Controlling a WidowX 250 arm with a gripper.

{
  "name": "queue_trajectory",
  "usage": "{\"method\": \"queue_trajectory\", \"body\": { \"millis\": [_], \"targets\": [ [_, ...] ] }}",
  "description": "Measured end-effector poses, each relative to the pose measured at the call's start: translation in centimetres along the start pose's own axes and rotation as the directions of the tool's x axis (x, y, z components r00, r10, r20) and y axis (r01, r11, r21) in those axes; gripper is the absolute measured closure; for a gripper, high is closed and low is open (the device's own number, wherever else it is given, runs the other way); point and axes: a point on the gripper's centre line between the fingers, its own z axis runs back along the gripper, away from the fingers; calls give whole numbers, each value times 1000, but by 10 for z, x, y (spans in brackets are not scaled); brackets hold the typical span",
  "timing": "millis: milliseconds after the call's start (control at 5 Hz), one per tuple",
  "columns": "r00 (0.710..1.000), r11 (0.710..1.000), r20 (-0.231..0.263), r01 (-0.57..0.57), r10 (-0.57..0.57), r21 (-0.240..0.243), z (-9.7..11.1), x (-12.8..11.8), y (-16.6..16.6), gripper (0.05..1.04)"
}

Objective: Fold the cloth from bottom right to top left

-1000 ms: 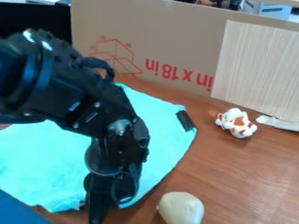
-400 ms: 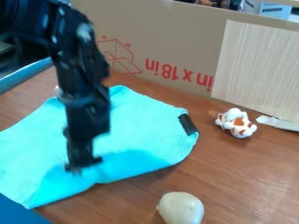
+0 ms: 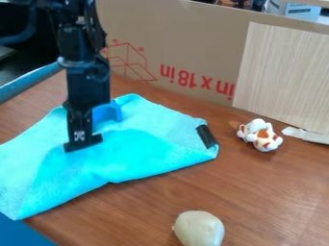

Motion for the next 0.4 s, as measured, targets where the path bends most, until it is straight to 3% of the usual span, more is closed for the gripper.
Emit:
{"method": "queue_trajectory", "body": {
  "millis": [400],
  "targets": [
    [999,997,4,-52,53,-53,20,-3,42,1029]
  ]
}}
